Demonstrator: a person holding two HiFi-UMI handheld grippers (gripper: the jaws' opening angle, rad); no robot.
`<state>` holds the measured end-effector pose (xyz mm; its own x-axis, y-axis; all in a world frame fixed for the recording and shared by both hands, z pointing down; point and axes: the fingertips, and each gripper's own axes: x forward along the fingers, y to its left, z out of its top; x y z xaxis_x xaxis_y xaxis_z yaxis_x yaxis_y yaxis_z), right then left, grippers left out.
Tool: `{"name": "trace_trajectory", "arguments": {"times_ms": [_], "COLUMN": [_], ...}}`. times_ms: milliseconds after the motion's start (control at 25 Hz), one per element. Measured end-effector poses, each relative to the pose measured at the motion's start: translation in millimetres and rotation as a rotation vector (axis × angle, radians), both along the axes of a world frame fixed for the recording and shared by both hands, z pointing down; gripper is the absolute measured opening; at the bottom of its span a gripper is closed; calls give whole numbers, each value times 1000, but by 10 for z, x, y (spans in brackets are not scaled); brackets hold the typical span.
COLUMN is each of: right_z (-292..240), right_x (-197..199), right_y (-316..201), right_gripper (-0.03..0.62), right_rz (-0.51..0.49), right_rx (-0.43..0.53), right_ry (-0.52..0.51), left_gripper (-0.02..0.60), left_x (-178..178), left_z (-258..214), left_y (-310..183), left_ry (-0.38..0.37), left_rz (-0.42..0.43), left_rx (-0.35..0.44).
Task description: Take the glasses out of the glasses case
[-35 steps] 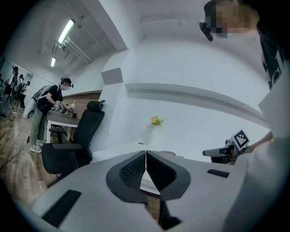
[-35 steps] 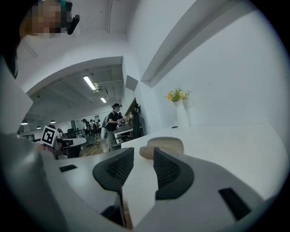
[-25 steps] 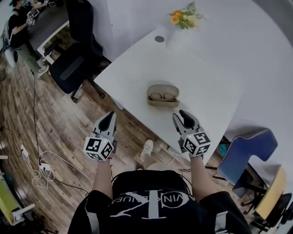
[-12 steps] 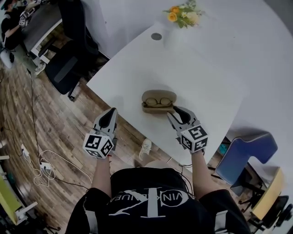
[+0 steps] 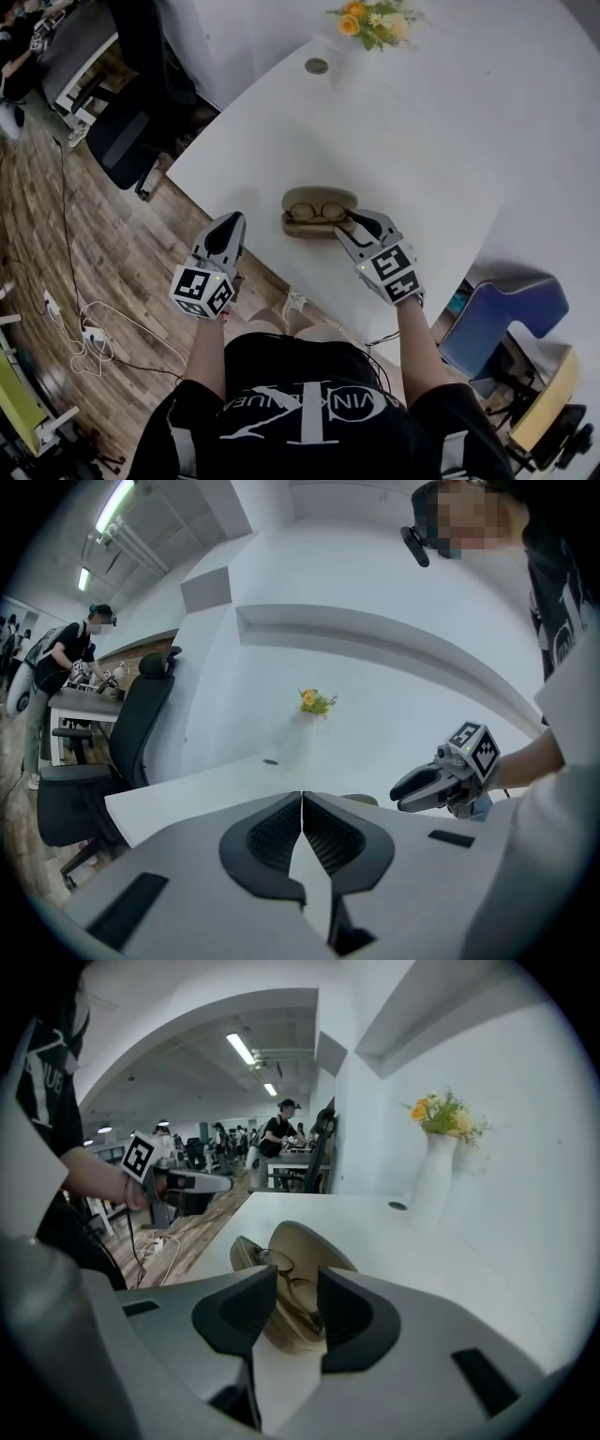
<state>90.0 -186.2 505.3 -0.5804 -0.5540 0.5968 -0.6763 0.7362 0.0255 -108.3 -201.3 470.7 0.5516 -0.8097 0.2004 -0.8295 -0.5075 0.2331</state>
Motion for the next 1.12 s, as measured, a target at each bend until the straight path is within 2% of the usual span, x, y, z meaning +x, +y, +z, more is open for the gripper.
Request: {"name": "trace_trajectory", "arguments": {"times_ms": [400,640,800,1000,1120], "right_z": [171,379,485,487,518], "right_x": [-167,-282,-340,-420,-451], "right_y": [-146,-139,-159,-181,-192], "right_gripper": [137,137,137,137,137], "right_rz": [-192,-376,-483,-554,-567], "right_rx": [-44,-97,-83,-46,-68], "right_ry": [137,301,422,506,508], "left_gripper": [17,17,17,17,17], "left_x": [122,183,233,211,205], "left_z": [148,209,205,211,248], "left_y": [-50,-201,-312,-384,-428], "left_ry": [-19,-7,7,20,27], "left_rz": [31,53,68,70,71], "left_rx": [-32,-41,-35,-39,-46]}}
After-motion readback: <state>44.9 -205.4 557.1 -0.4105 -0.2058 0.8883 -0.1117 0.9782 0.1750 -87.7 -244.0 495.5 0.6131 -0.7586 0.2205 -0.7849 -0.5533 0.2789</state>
